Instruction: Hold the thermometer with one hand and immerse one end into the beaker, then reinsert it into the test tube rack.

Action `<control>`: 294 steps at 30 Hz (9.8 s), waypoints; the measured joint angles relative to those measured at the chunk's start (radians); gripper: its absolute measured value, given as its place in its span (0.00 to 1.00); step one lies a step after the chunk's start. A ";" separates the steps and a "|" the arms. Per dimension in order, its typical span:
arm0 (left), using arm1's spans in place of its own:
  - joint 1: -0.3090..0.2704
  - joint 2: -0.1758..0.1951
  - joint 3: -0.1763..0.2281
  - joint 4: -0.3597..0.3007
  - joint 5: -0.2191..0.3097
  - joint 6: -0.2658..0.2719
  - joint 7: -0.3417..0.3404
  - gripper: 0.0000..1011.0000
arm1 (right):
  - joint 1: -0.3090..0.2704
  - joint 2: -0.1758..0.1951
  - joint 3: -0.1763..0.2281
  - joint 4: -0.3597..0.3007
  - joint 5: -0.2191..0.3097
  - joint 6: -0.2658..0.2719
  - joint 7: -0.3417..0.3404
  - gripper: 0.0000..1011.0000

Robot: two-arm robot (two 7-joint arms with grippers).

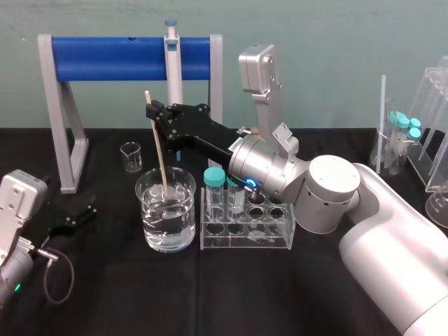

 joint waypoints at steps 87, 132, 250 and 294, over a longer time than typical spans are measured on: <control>0.000 0.000 0.000 0.000 0.000 0.000 0.000 0.99 | -0.012 -0.003 0.004 0.017 -0.019 -0.009 0.013 0.04; 0.000 0.000 0.000 0.000 0.000 0.000 0.000 0.99 | -0.012 -0.003 0.005 0.017 -0.019 -0.009 0.013 0.04; 0.000 0.000 0.000 0.000 0.000 0.000 0.000 0.99 | -0.303 0.334 0.275 -0.616 0.176 0.253 -0.266 0.04; 0.000 0.000 0.000 0.000 0.000 0.000 0.000 0.99 | -0.361 0.262 0.287 -0.434 0.120 0.158 -0.217 0.04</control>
